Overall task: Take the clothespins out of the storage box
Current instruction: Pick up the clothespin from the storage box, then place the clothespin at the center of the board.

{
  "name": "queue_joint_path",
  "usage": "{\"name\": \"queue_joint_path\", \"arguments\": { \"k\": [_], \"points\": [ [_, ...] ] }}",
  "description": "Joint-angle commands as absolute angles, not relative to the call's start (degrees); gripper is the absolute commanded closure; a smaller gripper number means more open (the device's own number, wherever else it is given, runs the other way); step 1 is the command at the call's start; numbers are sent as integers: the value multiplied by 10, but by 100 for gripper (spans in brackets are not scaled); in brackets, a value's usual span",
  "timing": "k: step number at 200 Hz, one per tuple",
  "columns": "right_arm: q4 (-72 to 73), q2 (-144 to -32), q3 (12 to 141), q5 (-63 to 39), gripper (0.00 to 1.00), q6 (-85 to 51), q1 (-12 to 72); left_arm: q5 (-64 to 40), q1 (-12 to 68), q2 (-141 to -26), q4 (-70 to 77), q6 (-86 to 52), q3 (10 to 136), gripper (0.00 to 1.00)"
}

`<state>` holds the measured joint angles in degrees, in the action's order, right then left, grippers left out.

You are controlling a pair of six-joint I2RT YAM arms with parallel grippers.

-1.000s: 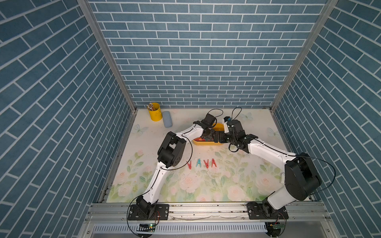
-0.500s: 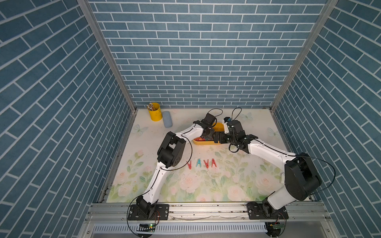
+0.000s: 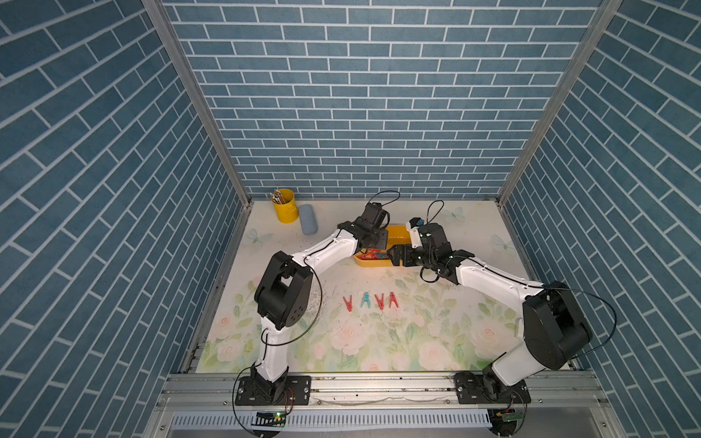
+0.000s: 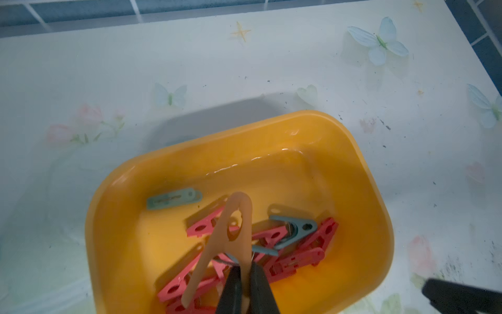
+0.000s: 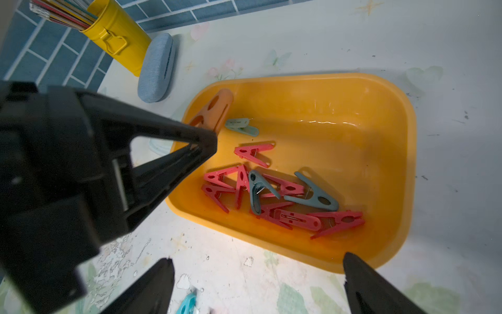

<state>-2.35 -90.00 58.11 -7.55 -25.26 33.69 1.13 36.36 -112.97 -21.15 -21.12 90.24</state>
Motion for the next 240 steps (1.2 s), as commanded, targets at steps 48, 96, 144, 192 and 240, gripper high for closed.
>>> {"name": "queue_joint_path", "arguments": {
  "k": [48,96,144,192,240],
  "points": [
    [4,-869,564,-106,1,-268,361,40,362,-957,-180,-293,699,95],
    [19,-870,557,-94,0,-283,405,62,363,-838,-171,-342,551,95],
    [22,-874,554,-86,1,-291,434,49,362,-752,-142,-393,414,94],
    [24,-874,549,-78,1,-299,449,11,363,-728,-96,-424,331,94],
    [22,-867,540,-68,1,-305,455,-2,366,-727,-84,-434,296,93]
  ]
}}
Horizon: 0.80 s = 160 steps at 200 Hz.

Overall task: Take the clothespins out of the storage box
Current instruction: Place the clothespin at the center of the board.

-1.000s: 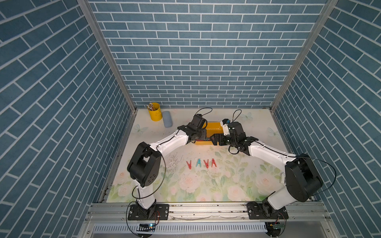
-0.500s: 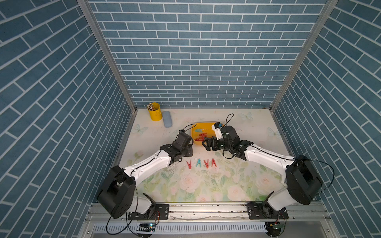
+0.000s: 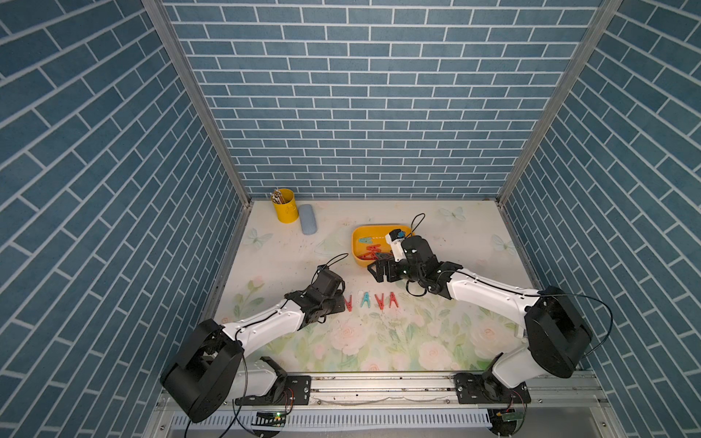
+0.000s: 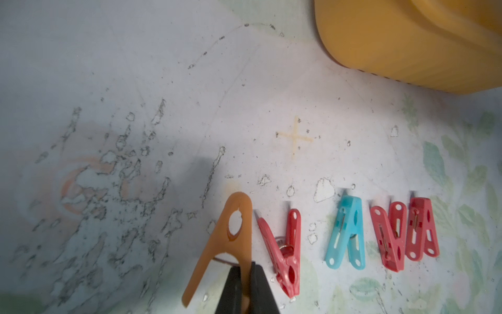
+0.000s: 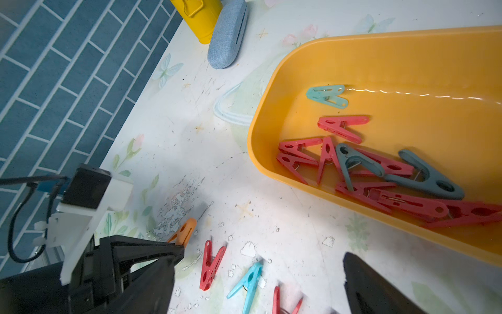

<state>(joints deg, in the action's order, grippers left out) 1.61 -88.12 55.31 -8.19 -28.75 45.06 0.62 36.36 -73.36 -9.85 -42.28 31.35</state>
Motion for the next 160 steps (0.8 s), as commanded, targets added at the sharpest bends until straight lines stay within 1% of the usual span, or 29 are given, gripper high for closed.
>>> {"name": "queue_joint_path", "arguments": {
  "k": [1,76,98,116,136,151,160],
  "points": [
    [22,-867,539,-67,1,-304,455,-2,366,-726,-84,-434,295,93],
    [21,-869,541,-55,0,-306,458,4,384,-744,-85,-438,288,90],
    [18,-874,551,-47,1,-303,458,5,387,-748,-84,-439,289,83],
    [9,-886,565,-47,1,-301,458,7,387,-751,-88,-438,291,69],
    [-3,-898,581,-19,1,-299,458,10,387,-752,-96,-437,298,63],
    [-11,-908,594,-2,1,-296,457,15,387,-747,-107,-435,313,62],
    [-15,-916,604,5,1,-294,457,21,387,-745,-115,-434,321,59]
  ]
}}
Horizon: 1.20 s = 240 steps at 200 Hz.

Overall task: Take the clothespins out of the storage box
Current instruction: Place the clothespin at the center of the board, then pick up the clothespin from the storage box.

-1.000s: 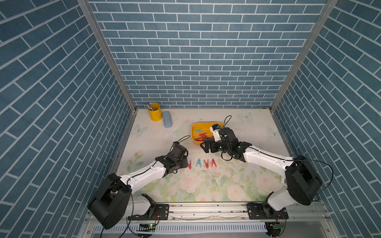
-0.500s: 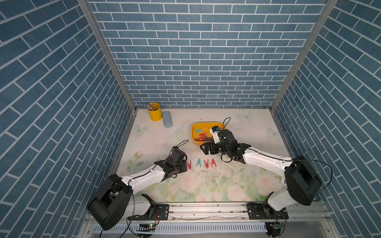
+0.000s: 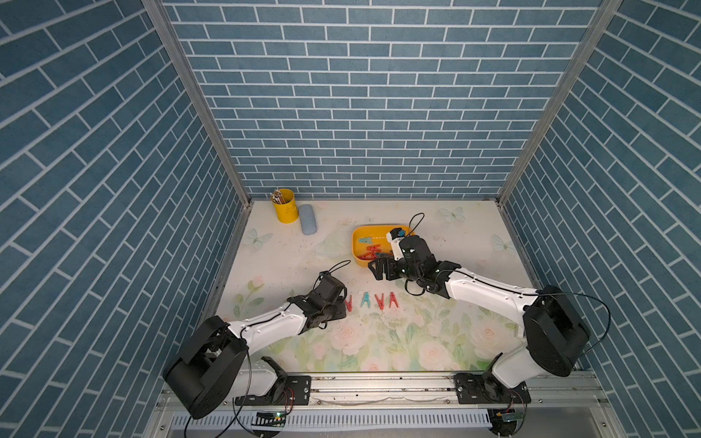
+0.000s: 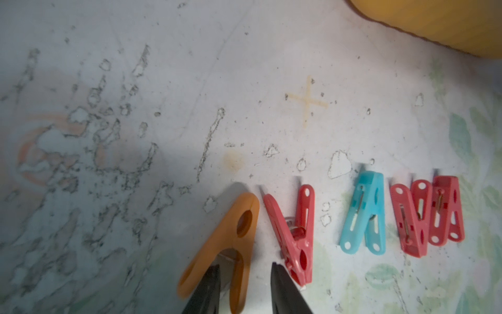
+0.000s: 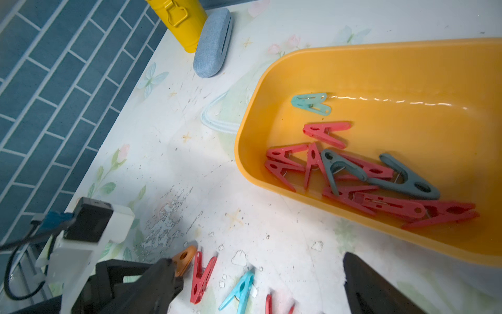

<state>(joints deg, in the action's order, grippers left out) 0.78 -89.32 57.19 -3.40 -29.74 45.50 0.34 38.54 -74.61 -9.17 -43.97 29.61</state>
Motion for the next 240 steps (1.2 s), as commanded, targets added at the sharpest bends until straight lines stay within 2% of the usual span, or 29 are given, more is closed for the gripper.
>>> {"name": "queue_joint_path", "arguments": {
  "k": [1,19,33,54,72,123,161,228,240],
  "points": [
    [-15,-917,605,6,1,-293,457,22,387,-745,-116,-434,322,58],
    [-26,-939,633,21,1,-285,454,34,386,-737,-135,-428,342,54],
    [-31,-956,653,29,0,-278,450,44,385,-734,-153,-422,363,43],
    [-24,-979,675,21,9,-272,434,56,381,-731,-175,-413,392,33],
    [-15,-1002,693,10,17,-262,419,56,376,-731,-186,-408,416,29],
    [-17,-1069,747,-15,45,-243,380,53,353,-739,-206,-388,475,0],
    [-50,-1127,798,-8,56,-229,364,35,328,-753,-201,-373,508,0],
    [-62,-1208,880,-31,56,-202,360,6,291,-805,-185,-342,553,0],
    [-57,-1220,896,-40,54,-201,360,-2,283,-813,-182,-338,558,1]
  ]
}}
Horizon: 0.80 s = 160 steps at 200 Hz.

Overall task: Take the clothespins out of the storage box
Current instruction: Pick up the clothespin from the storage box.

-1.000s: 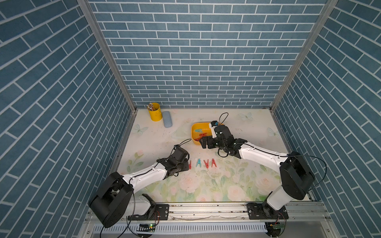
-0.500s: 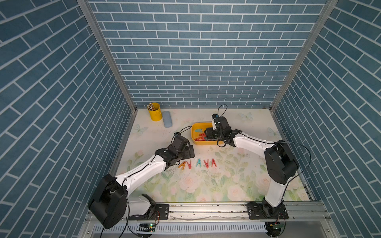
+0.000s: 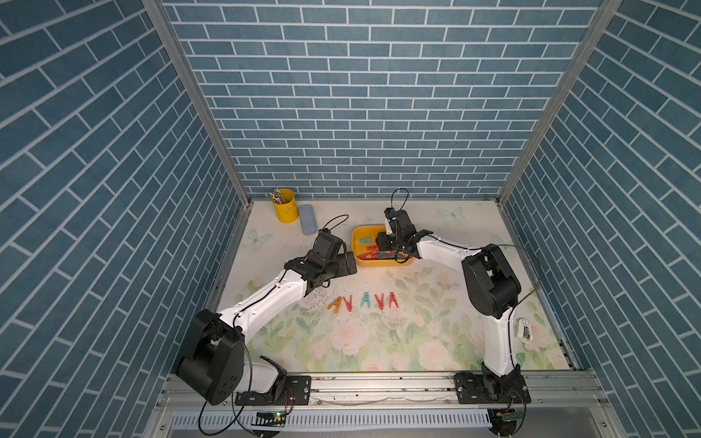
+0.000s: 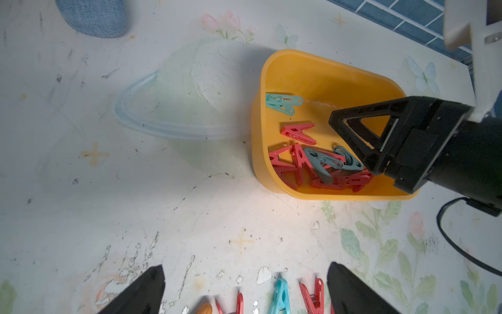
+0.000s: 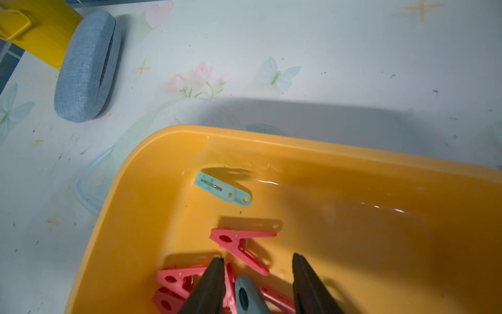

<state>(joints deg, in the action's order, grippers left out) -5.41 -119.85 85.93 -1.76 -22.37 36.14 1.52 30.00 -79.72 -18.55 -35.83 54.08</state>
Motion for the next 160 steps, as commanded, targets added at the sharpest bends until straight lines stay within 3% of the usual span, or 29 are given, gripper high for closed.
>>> {"name": "queue_joint_path", "arguments": {
  "k": [1,53,126,160],
  "points": [
    [-57,-1220,897,-40,54,-201,360,-3,283,-814,-182,-338,558,1],
    [-48,-1278,945,-112,53,-229,348,-16,266,-831,-179,-328,567,0],
    [-9,-1316,962,-174,66,-279,332,-19,254,-829,-182,-325,563,0],
    [12,-1323,961,-193,67,-299,327,-20,252,-828,-183,-325,563,0]
  ]
}}
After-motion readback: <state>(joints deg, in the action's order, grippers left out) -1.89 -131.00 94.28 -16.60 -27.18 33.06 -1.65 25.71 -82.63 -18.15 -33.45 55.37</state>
